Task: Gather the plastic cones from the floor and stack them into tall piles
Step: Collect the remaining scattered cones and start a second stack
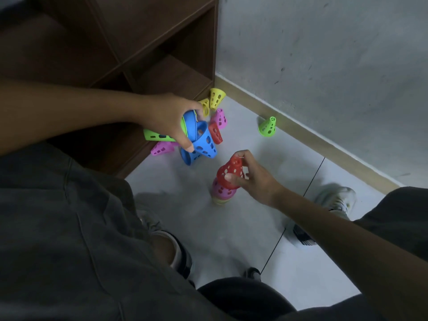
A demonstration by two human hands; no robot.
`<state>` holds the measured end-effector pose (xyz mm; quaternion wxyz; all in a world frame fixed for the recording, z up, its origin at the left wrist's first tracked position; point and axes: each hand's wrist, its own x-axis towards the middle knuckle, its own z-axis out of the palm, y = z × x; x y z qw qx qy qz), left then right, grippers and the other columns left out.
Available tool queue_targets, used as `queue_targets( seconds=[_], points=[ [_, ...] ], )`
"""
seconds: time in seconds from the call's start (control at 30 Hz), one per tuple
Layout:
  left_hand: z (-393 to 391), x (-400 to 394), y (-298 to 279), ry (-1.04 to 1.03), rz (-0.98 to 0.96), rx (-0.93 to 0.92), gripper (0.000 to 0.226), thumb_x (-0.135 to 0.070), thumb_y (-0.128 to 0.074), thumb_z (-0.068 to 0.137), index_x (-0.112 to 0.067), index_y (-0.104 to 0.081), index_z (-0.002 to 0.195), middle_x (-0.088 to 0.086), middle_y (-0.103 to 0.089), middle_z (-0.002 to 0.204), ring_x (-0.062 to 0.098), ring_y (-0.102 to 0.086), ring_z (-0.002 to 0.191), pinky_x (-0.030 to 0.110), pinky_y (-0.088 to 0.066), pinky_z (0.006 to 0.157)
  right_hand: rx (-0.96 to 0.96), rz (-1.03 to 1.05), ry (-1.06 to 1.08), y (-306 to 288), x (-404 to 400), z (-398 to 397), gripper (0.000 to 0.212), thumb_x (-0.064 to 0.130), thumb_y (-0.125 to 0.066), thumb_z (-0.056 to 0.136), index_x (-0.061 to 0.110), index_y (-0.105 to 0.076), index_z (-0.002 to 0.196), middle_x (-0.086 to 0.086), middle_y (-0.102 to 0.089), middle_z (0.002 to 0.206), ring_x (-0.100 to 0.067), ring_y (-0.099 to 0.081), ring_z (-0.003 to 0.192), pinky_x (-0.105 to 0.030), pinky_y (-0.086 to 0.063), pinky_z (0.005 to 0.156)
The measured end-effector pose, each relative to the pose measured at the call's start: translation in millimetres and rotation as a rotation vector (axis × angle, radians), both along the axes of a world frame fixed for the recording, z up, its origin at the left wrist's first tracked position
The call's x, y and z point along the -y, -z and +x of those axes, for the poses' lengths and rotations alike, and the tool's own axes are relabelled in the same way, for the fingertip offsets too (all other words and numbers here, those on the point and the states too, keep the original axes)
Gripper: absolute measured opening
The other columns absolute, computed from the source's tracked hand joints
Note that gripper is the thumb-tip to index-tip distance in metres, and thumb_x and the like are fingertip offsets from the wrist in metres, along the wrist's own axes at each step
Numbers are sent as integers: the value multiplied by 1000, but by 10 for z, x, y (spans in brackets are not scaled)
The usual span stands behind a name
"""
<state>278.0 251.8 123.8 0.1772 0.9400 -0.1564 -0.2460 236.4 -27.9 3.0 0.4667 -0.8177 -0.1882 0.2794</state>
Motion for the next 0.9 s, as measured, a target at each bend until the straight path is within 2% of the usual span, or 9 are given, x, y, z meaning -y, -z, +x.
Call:
queue_targets(
  seconds=[0.03,0.13,0.17,0.23,0.37,0.57,0.73,0.8,0.9],
  points=[
    [-5,-7,21,7,3,0,64,-38,-88,72,-23,-54,125,-6,-60,105,13,-60,82,7,-47,58,30,-37,-15,49,-11,-3,37,44,-66,92,29,-43,118,1,-59,123,-15,-58,115,-16,-49,89],
    [1,20,51,31,1,-11,64,-38,-88,73,-22,-53,125,-2,-62,110,18,-62,88,16,-52,68,60,-124,-32,155,-28,-28,33,42,-65,95,30,-45,119,1,-54,133,-17,-52,122,-38,-48,102],
    [11,37,50,42,-6,-16,64,-39,-88,73,-23,-54,124,-2,-62,109,19,-62,88,20,-54,70,47,-128,-20,163,-39,-35,35,41,-66,94,29,-45,119,2,-53,133,-17,-53,121,-41,-48,103],
    [29,74,45,52,-29,-20,64,-38,-88,73,-22,-54,124,-3,-62,109,18,-63,89,24,-56,74,30,-133,1,135,-62,-31,42,41,-68,92,28,-44,124,3,-52,134,-18,-53,122,-39,-48,103],
    [86,125,62,46,-60,-16,64,-37,-87,74,-22,-53,126,-7,-59,105,15,-61,87,9,-51,63,-8,-35,70,52,-91,21,57,41,-74,85,28,-44,131,4,-54,132,-16,-55,121,-31,-49,100],
    [120,176,109,26,-158,-46,62,-38,-87,75,-22,-56,126,-10,-60,109,14,-62,90,6,-50,65,-61,175,98,-148,-185,168,47,49,-73,81,29,-57,121,9,-69,117,-10,-64,113,-38,-52,101],
    [111,221,128,-17,-235,-19,65,-38,-87,74,-23,-55,128,-13,-59,110,11,-62,88,6,-48,64,-71,230,97,-280,-172,263,29,35,-71,87,22,-63,111,12,-70,101,-6,-62,90,-25,-48,84],
    [110,226,140,-10,-215,-14,66,-41,-87,74,-24,-55,129,-13,-60,111,11,-62,91,6,-49,64,-56,210,86,-313,-124,293,30,39,-71,83,24,-64,108,10,-70,99,-9,-61,87,-23,-47,81],
    [112,216,166,19,-150,-10,64,-48,-86,72,-30,-55,126,-14,-60,108,10,-62,90,9,-51,65,26,82,32,-321,-10,351,32,35,-73,87,19,-64,113,2,-70,105,-20,-63,92,-26,-53,83]
  ],
)
